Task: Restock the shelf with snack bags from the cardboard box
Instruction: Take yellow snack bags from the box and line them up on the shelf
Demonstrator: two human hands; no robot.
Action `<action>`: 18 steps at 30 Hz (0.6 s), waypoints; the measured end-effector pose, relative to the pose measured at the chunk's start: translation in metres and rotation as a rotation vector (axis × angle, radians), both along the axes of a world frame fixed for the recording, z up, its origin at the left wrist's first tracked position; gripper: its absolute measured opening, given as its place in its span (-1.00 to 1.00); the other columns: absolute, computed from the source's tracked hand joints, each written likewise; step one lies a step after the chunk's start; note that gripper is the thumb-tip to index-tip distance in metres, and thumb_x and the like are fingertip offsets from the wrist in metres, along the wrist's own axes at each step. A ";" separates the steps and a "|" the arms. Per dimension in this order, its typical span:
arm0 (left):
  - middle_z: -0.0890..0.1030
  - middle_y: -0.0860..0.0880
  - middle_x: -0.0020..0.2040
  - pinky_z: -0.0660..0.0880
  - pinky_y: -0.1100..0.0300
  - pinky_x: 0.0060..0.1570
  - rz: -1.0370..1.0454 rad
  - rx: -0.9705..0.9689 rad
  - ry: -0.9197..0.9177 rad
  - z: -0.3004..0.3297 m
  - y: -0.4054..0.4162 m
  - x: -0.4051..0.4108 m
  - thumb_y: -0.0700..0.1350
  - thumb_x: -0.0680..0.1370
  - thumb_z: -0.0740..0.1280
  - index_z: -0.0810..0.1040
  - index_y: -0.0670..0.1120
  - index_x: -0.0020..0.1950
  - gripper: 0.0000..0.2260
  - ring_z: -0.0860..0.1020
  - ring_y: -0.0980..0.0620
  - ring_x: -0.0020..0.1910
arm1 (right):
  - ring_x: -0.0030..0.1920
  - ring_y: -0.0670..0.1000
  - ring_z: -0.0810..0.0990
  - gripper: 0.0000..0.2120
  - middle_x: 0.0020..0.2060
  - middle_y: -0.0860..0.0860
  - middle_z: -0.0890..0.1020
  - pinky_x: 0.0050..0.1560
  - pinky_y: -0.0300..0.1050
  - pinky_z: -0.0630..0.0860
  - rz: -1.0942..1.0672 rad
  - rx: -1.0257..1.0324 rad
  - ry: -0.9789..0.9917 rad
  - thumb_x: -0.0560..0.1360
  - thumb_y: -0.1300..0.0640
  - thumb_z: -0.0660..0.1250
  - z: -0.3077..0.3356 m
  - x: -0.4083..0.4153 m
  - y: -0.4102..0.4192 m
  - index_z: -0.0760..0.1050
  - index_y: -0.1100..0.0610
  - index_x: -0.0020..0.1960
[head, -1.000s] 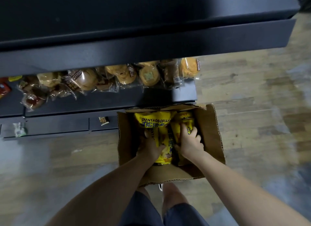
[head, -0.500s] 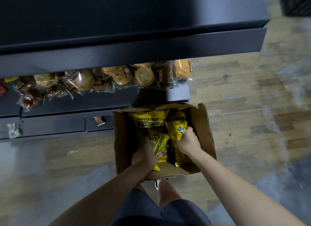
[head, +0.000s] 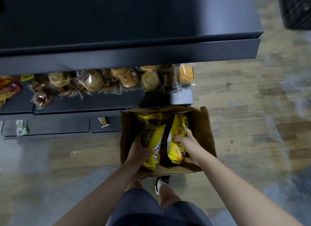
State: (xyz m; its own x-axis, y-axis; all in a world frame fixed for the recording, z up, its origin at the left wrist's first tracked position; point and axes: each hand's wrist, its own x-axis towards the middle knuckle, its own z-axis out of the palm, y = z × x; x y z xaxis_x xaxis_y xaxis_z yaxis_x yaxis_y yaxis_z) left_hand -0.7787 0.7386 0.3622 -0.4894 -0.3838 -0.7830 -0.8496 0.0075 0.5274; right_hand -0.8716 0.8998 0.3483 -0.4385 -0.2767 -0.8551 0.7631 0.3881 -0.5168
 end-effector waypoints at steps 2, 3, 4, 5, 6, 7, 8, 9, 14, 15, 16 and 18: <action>0.49 -0.08 0.13 0.43 0.04 0.15 0.095 0.110 0.024 0.007 -0.009 0.003 -0.38 0.34 0.45 0.26 -0.10 0.45 -0.27 0.45 -0.12 0.17 | 0.06 0.17 0.59 -0.62 0.06 0.15 0.57 0.10 0.11 0.51 -0.093 -0.095 -0.093 0.46 0.18 0.30 0.003 0.001 0.002 0.36 0.03 0.26; 0.51 -0.08 0.14 0.44 0.01 0.17 0.143 0.147 0.032 0.010 -0.014 0.003 -0.36 0.30 0.47 0.26 -0.09 0.45 -0.23 0.47 -0.12 0.15 | 0.09 0.21 0.59 -0.60 0.11 0.19 0.57 0.09 0.13 0.53 -0.132 -0.137 -0.146 0.46 0.16 0.32 0.005 0.002 0.002 0.37 0.04 0.28; 0.53 -0.11 0.16 0.46 -0.07 0.20 0.192 0.185 0.042 0.012 -0.018 0.004 -0.33 0.23 0.51 0.27 -0.08 0.46 -0.16 0.49 -0.15 0.15 | 0.09 0.20 0.60 -0.61 0.13 0.19 0.58 0.06 0.11 0.56 -0.156 -0.172 -0.190 0.46 0.12 0.33 0.008 0.003 0.002 0.39 0.05 0.27; 0.55 -0.14 0.17 0.48 -0.14 0.18 0.245 0.233 0.053 0.015 -0.022 0.005 -0.30 0.18 0.53 0.27 -0.05 0.46 -0.11 0.52 -0.18 0.13 | 0.04 0.17 0.61 -0.65 0.09 0.16 0.60 0.00 0.07 0.57 -0.171 -0.191 -0.232 0.48 0.05 0.33 0.012 0.003 0.002 0.42 0.06 0.25; 0.56 -0.16 0.17 0.50 -0.18 0.14 0.302 0.288 0.072 0.018 -0.024 0.007 -0.31 0.18 0.53 0.27 -0.03 0.46 -0.11 0.55 -0.20 0.11 | -0.03 0.12 0.62 -0.66 0.02 0.13 0.63 -0.05 0.01 0.55 -0.186 -0.209 -0.276 0.49 -0.04 0.33 0.014 0.003 0.003 0.47 0.06 0.21; 0.57 -0.17 0.16 0.51 -0.19 0.11 0.340 0.346 0.096 0.024 -0.025 0.008 -0.34 0.25 0.50 0.28 -0.01 0.45 -0.18 0.56 -0.21 0.09 | -0.10 0.09 0.62 -0.63 -0.08 0.11 0.65 -0.07 -0.02 0.54 -0.214 -0.228 -0.320 0.47 -0.14 0.33 0.016 0.002 0.004 0.52 0.08 0.15; 0.56 -0.18 0.17 0.51 -0.20 0.10 0.353 0.396 0.120 0.028 -0.026 0.009 -0.38 0.34 0.44 0.29 0.00 0.43 -0.27 0.56 -0.21 0.09 | -0.18 0.07 0.61 -0.59 -0.17 0.09 0.65 -0.08 -0.04 0.52 -0.254 -0.253 -0.360 0.43 -0.21 0.34 0.016 0.001 0.006 0.57 0.11 0.06; 0.56 -0.18 0.17 0.49 -0.22 0.11 0.345 0.439 0.144 0.032 -0.027 0.010 -0.40 0.39 0.38 0.32 0.02 0.41 -0.34 0.55 -0.23 0.10 | -0.24 0.06 0.60 -0.57 -0.26 0.09 0.64 -0.09 -0.04 0.52 -0.295 -0.260 -0.376 0.41 -0.24 0.35 0.019 0.000 0.006 0.60 0.13 -0.04; 0.58 -0.18 0.15 0.49 -0.26 0.09 0.326 0.608 0.273 0.052 -0.026 0.019 -0.36 0.35 0.41 0.44 0.04 0.25 -0.46 0.55 -0.26 0.12 | -0.14 0.11 0.62 -0.51 -0.17 0.11 0.66 0.02 0.04 0.54 -0.199 -0.225 -0.301 0.33 -0.28 0.42 0.032 0.000 0.013 0.60 0.10 0.02; 0.60 -0.16 0.12 0.55 -0.18 0.02 0.332 0.598 0.296 0.058 -0.026 0.020 -0.34 0.31 0.45 0.43 0.02 0.26 -0.42 0.58 -0.23 0.08 | -0.10 0.13 0.62 -0.49 -0.10 0.12 0.66 0.06 0.09 0.54 -0.148 -0.227 -0.257 0.34 -0.25 0.42 0.036 0.002 0.014 0.55 0.07 0.13; 0.63 -0.13 0.06 0.59 -0.09 -0.05 0.325 0.556 0.333 0.064 -0.026 0.023 -0.31 0.29 0.46 0.43 0.02 0.26 -0.41 0.61 -0.18 0.02 | -0.10 0.14 0.62 -0.52 -0.06 0.12 0.65 0.05 0.12 0.54 -0.116 -0.236 -0.198 0.39 -0.20 0.40 0.041 0.003 0.015 0.50 0.03 0.21; 0.68 -0.05 -0.02 0.61 0.01 -0.09 0.301 0.419 0.428 0.076 -0.028 0.027 -0.25 0.27 0.45 0.45 0.03 0.25 -0.43 0.64 -0.11 -0.02 | -0.13 0.11 0.64 -0.63 -0.05 0.10 0.64 -0.03 0.08 0.56 -0.043 -0.262 -0.014 0.48 -0.08 0.35 0.054 0.006 0.017 0.44 0.01 0.24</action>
State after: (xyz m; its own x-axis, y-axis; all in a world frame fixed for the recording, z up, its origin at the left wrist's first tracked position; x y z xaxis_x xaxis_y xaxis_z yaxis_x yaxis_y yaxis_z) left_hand -0.7519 0.7107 0.4386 -0.7090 -0.2579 -0.6563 -0.4982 -0.4755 0.7251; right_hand -0.8652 0.9165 0.4026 -0.4429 -0.4711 -0.7628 0.7837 0.2098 -0.5846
